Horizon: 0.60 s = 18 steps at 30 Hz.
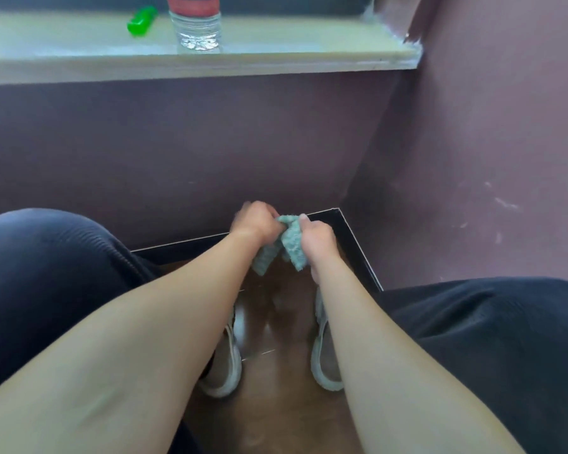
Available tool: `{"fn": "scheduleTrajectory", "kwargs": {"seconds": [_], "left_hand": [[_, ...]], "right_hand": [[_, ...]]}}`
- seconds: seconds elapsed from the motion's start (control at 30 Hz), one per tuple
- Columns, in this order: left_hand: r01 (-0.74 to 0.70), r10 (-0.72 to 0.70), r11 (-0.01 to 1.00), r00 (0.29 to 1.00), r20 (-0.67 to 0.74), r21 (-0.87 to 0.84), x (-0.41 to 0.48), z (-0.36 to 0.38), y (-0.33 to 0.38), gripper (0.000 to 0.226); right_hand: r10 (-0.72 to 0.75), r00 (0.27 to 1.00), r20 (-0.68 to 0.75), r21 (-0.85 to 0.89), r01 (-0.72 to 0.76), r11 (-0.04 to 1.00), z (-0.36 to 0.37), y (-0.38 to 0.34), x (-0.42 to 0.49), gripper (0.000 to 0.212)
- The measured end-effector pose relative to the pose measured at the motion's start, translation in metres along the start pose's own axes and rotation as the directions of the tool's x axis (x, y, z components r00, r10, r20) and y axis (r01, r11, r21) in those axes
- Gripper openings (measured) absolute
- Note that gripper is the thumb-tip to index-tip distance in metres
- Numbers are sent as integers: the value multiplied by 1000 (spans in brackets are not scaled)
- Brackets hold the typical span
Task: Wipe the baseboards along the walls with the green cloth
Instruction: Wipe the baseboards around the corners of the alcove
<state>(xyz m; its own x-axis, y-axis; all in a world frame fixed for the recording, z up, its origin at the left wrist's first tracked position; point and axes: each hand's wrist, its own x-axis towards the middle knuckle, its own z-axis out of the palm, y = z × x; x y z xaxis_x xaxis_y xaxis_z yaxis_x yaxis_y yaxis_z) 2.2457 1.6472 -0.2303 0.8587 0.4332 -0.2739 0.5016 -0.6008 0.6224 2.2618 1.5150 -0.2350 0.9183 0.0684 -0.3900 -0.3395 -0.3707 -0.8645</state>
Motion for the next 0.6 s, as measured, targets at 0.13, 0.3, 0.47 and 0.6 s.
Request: {"fn": "scheduleTrajectory", "kwargs": {"seconds": [0.13, 0.3, 0.47, 0.6], "left_hand": [[38, -29, 993, 997, 74, -113, 7, 15, 19, 9], [297, -164, 843, 936, 312, -449, 16, 53, 9, 9], [429, -236, 628, 900, 367, -649, 44, 89, -9, 19], [563, -318, 439, 826, 465, -700, 70, 107, -21, 29]], "right_hand": [[-35, 999, -34, -19, 34, 999, -18, 6, 11, 24], [139, 987, 74, 112, -147, 983, -20, 18, 24, 8], [158, 974, 165, 98, -175, 980, -8, 25, 66, 25], [242, 949, 200, 11, -250, 968, -14, 32, 105, 27]]}}
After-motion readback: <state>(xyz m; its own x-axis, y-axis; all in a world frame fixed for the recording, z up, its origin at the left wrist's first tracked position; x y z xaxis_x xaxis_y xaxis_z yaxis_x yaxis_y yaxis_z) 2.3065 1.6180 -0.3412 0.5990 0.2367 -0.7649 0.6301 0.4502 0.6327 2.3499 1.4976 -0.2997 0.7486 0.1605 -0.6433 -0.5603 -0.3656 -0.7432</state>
